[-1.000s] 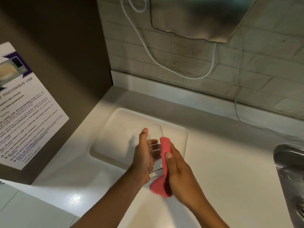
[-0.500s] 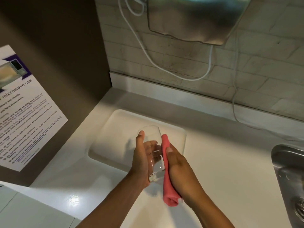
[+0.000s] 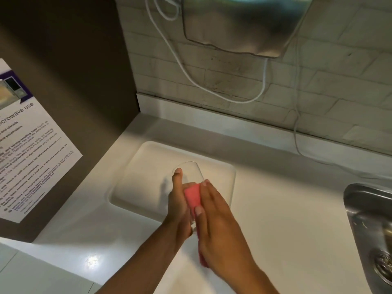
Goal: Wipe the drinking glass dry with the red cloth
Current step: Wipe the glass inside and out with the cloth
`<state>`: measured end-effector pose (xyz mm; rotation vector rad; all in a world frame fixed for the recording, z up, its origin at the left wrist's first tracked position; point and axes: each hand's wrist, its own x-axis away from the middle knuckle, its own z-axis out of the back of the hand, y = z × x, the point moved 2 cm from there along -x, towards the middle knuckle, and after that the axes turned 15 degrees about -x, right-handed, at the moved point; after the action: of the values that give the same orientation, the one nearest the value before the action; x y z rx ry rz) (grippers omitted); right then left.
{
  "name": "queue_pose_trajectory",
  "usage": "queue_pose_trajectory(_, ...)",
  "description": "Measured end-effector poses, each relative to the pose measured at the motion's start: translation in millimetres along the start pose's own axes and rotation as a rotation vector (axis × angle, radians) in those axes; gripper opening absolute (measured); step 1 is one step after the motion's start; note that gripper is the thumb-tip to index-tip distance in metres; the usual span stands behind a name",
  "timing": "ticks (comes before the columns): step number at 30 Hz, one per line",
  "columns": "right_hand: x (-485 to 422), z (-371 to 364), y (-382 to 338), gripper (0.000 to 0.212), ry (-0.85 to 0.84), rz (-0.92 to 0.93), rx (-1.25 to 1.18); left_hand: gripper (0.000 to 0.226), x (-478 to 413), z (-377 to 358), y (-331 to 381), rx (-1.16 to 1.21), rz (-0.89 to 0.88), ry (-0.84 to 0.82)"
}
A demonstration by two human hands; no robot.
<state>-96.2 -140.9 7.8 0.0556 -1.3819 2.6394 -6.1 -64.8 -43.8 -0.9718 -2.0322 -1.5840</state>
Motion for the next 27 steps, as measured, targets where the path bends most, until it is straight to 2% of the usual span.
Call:
queue_pose_trajectory(2,6.0,-5.1,8.1,0.057,-0.04,0.008,-0.002,0.088,0.3,0.2,-1.1,-0.029,-0.001,0.016)
queue_pose_trajectory(3,4.1,-1.1,13.3,0.056,-0.024,-0.06,-0.117,0.088,2.2,0.1,-3.3,-0.059,-0.007,0.059)
queue_pose_trajectory(5,-2.2,13.0,22.3,0.049,0.002,-0.299,-0.492,0.087,3.2,0.1,-8.2,-0.071,-0.032,0.096)
queue_pose_trajectory(7,-6.2,21.8,28.2,0.048,-0.011,-0.433,-0.664,0.087,4.3,0.5,-6.5,-0.078,-0.092,0.07)
queue_pose_trajectory(10,-2.2,19.9,25.9,0.046,0.068,-0.413,-0.667,0.073,3.2,-2.3,2.9,-0.143,-0.236,0.086)
queue_pose_trajectory(13,2.9,13.4,24.8,0.064,0.118,-0.319,-0.592,0.051,1.7,-3.7,2.4,-0.319,-0.377,0.233)
queue_pose_trajectory(15,3.8,8.7,23.6,0.068,0.123,-0.301,-0.519,0.047,0.7,0.6,0.0,-0.491,-0.417,0.291)
queue_pose_trajectory(18,3.5,0.9,24.1,0.052,0.113,-0.279,-0.496,0.051,4.2,-0.6,-2.1,-0.483,-0.31,0.216)
queue_pose_trajectory(19,3.4,-2.4,24.8,0.053,0.118,-0.277,-0.501,0.057,7.4,-3.2,-1.5,-0.454,-0.274,0.189)
queue_pose_trajectory(21,4.7,-11.1,24.2,0.063,0.127,-0.2,-0.449,0.083,15.2,-10.8,0.7,-0.426,-0.238,0.155)
queue_pose_trajectory(23,6.7,-16.1,22.1,0.054,0.125,-0.146,-0.423,0.097,18.1,-13.0,1.0,-0.367,-0.23,0.14)
queue_pose_trajectory(26,-0.7,-1.7,25.2,0.033,0.157,-0.227,-0.583,0.085,14.7,-6.8,-0.7,-0.314,-0.199,0.126)
queue_pose_trajectory(27,-8.5,7.5,27.0,0.041,0.144,-0.261,-0.615,0.081,14.2,-6.1,-3.4,-0.306,-0.174,0.112)
